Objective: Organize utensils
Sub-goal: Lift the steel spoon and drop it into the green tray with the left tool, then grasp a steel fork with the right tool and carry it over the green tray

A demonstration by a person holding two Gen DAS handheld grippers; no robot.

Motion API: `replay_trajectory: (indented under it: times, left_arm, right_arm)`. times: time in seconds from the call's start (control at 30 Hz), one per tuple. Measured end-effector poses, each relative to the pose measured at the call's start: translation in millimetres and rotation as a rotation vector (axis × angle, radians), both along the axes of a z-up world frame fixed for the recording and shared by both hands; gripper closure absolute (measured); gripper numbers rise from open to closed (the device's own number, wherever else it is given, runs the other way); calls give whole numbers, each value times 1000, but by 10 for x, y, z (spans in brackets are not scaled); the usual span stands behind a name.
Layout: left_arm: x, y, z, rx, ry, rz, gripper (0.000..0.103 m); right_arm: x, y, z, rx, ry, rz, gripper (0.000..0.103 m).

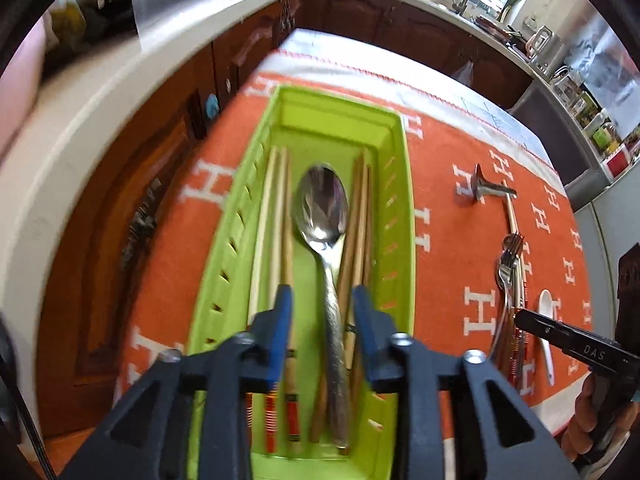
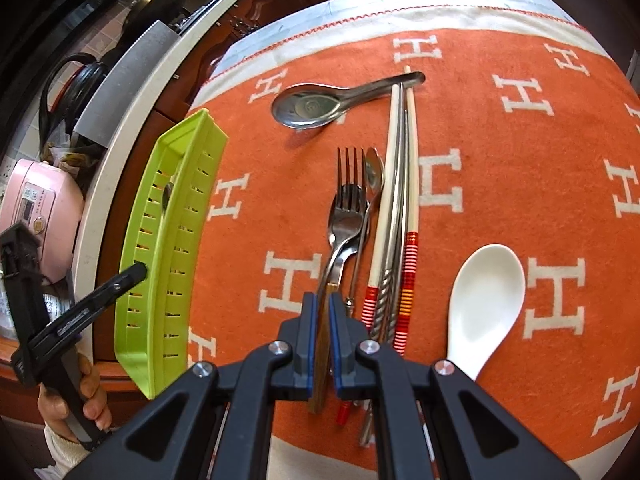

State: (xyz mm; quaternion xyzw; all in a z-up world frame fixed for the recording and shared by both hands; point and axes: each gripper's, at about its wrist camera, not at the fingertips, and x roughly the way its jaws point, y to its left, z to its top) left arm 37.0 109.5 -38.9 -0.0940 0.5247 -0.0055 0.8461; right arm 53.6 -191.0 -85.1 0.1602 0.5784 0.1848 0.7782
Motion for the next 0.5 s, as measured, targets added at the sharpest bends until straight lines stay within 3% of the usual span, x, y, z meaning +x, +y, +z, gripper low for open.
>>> replay_trajectory:
  times: [0.03,0.1,0.5]
  left_arm:
    - [-11,2,45,4,-15,-2,55]
    - [-31,12,120,-9,-41,-5,51]
    - [-40,-53,149,-76,-64,-30,51]
  right_arm:
    - [6,2,-11,1,2,-2,97]
    - [22,18,-15,4,-1,-9,97]
    - [44,224,-3,-51,5,8,97]
